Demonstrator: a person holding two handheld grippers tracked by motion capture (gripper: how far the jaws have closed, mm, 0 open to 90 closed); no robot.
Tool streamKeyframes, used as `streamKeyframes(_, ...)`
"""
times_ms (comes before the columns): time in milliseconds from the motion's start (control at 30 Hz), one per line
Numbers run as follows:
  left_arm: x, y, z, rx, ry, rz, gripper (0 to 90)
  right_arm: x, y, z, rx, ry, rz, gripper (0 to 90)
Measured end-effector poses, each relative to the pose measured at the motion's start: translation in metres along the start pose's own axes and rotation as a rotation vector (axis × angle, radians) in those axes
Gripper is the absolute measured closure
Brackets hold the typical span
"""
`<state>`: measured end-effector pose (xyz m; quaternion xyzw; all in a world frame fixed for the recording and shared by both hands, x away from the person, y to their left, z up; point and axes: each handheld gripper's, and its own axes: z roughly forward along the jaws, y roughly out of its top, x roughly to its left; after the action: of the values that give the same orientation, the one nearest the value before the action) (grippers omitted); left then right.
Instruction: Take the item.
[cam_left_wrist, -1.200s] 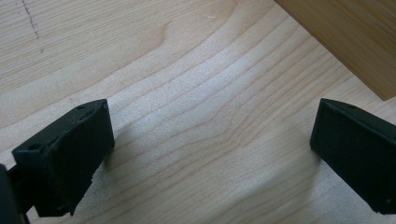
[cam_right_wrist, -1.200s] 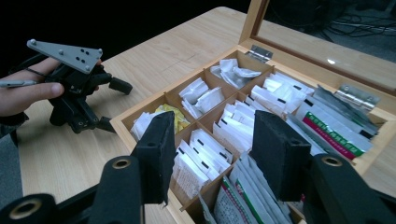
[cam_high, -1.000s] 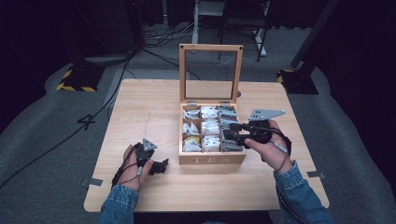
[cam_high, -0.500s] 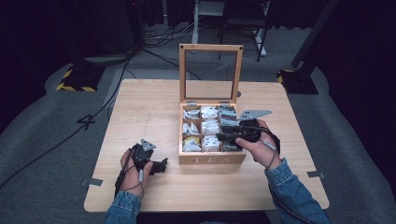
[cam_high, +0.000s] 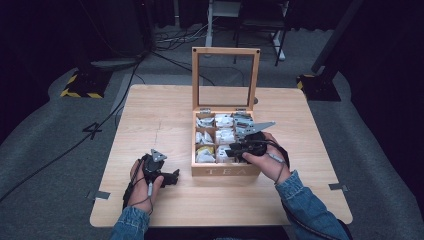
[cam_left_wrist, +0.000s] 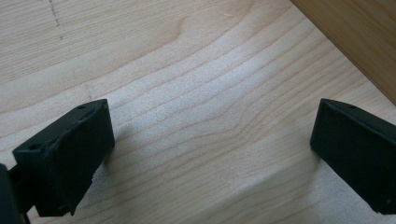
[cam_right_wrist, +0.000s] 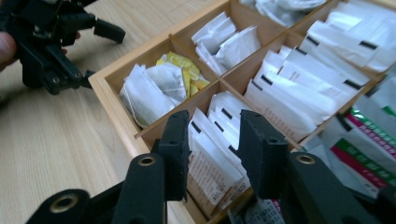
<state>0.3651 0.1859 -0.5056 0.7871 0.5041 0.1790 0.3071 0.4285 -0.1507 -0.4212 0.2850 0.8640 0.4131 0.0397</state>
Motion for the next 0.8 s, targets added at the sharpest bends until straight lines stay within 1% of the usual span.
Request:
streamKeyframes(67,0.000,0.000,0.000,0.000,0.000,0.000,0.0,0.000,-0.001,0.005,0.017,0.001,-0.006,65.7)
streamKeyframes(100,0.000,0.000,0.000,0.000,0.000,0.000,0.1,0.000,-0.001,0.005,0.017,0.001,-0.006,65.7)
streamKeyframes(133,0.000,0.000,0.000,0.000,0.000,0.000,0.1,-0.001,-0.002,0.008,0.034,-0.004,-0.011,66.1)
streamKeyframes(300,0.000,-0.001,-0.001,0.003,-0.001,0.008,0.2,-0.002,-0.003,0.012,0.056,-0.006,-0.014,66.7)
streamKeyframes(333,0.000,-0.001,-0.001,0.000,0.000,0.006,0.2,-0.001,-0.002,0.014,0.068,0.004,-0.014,69.0)
streamKeyframes(367,0.000,-0.001,-0.001,0.000,0.000,0.006,0.2,-0.001,-0.002,0.014,0.068,0.004,-0.014,69.0)
streamKeyframes(400,0.000,-0.001,-0.001,0.001,0.002,0.007,0.2,0.000,-0.001,0.016,0.082,0.026,-0.010,71.3)
streamKeyframes(533,0.000,-0.001,-0.001,0.001,0.002,0.008,0.2,0.001,0.000,0.017,0.103,0.039,-0.016,74.2)
streamKeyframes(567,0.000,-0.001,-0.001,0.001,0.002,0.006,0.2,0.001,-0.001,0.018,0.116,0.046,-0.014,74.9)
streamKeyframes(700,0.000,-0.001,-0.001,0.001,0.001,0.008,0.2,0.000,-0.003,0.021,0.142,0.049,-0.020,75.8)
streamKeyframes(733,0.000,-0.001,-0.001,0.001,0.002,0.008,0.1,0.000,-0.004,0.022,0.154,0.045,-0.026,77.2)
streamKeyframes(767,0.000,-0.001,-0.001,0.001,0.001,0.007,0.1,0.000,-0.004,0.022,0.154,0.045,-0.026,77.2)
streamKeyframes(800,0.000,-0.001,-0.001,0.001,0.002,0.007,0.2,0.001,-0.004,0.023,0.163,0.044,-0.036,79.1)
